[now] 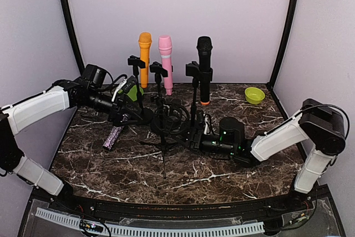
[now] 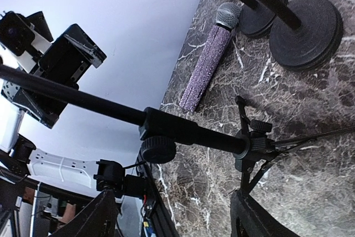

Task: Remove the microphone from the stand

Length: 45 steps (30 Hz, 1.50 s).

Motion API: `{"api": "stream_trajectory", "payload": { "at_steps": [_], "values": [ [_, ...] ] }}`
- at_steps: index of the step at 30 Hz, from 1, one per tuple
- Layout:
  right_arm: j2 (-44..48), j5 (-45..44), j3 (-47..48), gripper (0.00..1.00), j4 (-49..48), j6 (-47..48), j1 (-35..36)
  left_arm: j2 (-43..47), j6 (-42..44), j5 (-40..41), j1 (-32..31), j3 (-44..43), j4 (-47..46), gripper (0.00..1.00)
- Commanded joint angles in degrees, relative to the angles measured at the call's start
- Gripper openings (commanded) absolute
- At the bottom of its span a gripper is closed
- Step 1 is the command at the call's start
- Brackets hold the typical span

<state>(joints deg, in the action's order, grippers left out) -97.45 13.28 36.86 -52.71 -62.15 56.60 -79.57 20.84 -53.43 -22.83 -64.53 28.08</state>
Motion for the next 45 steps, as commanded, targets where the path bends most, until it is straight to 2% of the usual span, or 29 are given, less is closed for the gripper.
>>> {"api": "stream_trajectory", "payload": {
  "at_steps": [1, 7, 12, 17, 26, 28, 32, 36, 40, 45],
  "values": [
    [-3.2, 3.9, 4.6, 0.69, -3.7, -7.0, -0.3, -2.9, 0.2, -3.2, -1.6, -2.0, -5.2, 0.82],
    [-6.2, 3.5, 6.2, 0.63, -5.7, -10.8, -0.3, -6.2, 5.4, -3.6, -4.8, -5.5, -2.9, 0.76],
    [-8.4, 3.6, 7.1, 0.57, -7.3, -13.1, -0.5, -8.2, 8.4, -4.6, -6.8, -7.0, -1.5, 0.60],
    [-8.9, 4.3, 7.0, 0.53, -7.5, -14.3, -0.8, -8.8, 9.8, -3.8, -8.3, -8.5, 0.3, 0.63],
    [-8.4, 5.0, 7.4, 0.51, -7.5, -15.5, -1.8, -10.3, 13.0, -2.5, -11.4, -9.8, 1.6, 0.62],
    [-8.7, 5.2, 7.8, 0.51, -8.2, -16.0, -1.9, -11.0, 11.7, -2.8, -11.7, -10.5, 0.4, 0.58],
    [-9.2, 6.2, 8.9, 0.50, -8.8, -16.1, -1.9, -12.2, 9.7, -3.3, -12.1, -11.9, -0.8, 0.45],
    [-9.7, 6.7, 9.5, 0.49, -8.8, -16.2, -2.2, -12.0, 9.2, -4.0, -12.1, -11.9, 0.0, 0.47],
    [-10.2, 7.5, 9.8, 0.45, -9.6, -16.7, -2.4, -10.4, 8.8, -3.9, -12.1, -10.4, 1.4, 0.58],
    [-10.8, 9.3, 11.2, 0.36, -8.7, -16.4, -2.6, -8.5, 6.1, -2.7, -12.1, -8.7, 1.5, 0.55]
  ]
}}
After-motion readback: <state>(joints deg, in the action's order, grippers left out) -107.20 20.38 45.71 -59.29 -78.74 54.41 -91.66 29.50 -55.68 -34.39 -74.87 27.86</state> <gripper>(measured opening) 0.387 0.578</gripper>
